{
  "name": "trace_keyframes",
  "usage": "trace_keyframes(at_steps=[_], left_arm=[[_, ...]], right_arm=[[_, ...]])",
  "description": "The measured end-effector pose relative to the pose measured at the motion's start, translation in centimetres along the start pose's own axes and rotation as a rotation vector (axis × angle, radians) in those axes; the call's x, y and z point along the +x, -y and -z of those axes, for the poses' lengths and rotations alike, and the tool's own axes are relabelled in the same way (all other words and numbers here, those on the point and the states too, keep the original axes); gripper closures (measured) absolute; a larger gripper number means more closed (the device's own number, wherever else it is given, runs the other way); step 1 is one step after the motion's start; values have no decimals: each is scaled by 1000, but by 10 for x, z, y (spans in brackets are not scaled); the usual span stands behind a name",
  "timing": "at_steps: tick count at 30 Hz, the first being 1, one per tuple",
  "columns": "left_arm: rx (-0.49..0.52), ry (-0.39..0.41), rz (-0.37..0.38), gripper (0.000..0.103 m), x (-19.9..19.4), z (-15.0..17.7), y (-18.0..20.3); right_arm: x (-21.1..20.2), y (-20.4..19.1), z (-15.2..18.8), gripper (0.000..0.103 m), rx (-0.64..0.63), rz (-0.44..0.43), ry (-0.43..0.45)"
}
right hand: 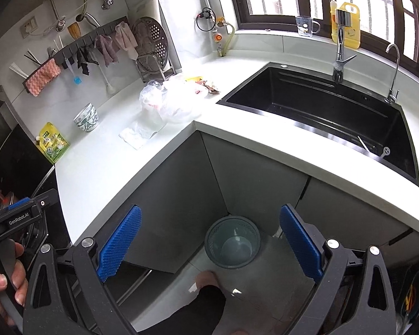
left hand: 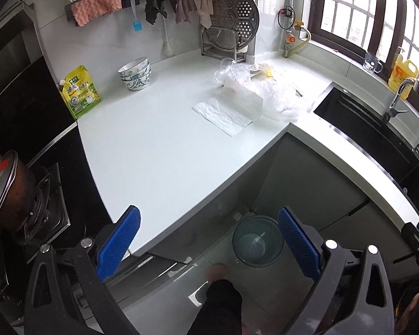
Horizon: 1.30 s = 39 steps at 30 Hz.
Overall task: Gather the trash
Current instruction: 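Move both tools to the counter toward the paper towel and plastic bag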
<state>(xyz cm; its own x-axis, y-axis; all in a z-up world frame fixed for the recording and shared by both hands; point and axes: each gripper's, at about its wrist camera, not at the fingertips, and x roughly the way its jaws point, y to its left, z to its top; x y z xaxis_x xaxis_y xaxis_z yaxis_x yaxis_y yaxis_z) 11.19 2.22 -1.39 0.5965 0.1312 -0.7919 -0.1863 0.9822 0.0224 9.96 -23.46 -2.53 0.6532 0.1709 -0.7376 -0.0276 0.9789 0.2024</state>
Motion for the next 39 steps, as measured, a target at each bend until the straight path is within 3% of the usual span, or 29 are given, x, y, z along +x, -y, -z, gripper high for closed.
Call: trace_keyframes(at_steps=[7,13,21,28,39], left_arm=[[-5,9,30,6,85,-85,-3],[15,-37,52,6,157,-142,-7],[-34,-131,57,6,221,-153,-15],[-107,-152,35,6,247,-160,-18],[-170,-157,-20,6,282,-163,-9]], right_arm=[[82,-9,-95,8,2,60,-9],[143,-19,-142,8,15,71,-41],[226,-46,-195,8,-99,15,-89],[292,-75,-230,8,-210,-36,-135],[349,-67,-231,9,-239,-29,-226]])
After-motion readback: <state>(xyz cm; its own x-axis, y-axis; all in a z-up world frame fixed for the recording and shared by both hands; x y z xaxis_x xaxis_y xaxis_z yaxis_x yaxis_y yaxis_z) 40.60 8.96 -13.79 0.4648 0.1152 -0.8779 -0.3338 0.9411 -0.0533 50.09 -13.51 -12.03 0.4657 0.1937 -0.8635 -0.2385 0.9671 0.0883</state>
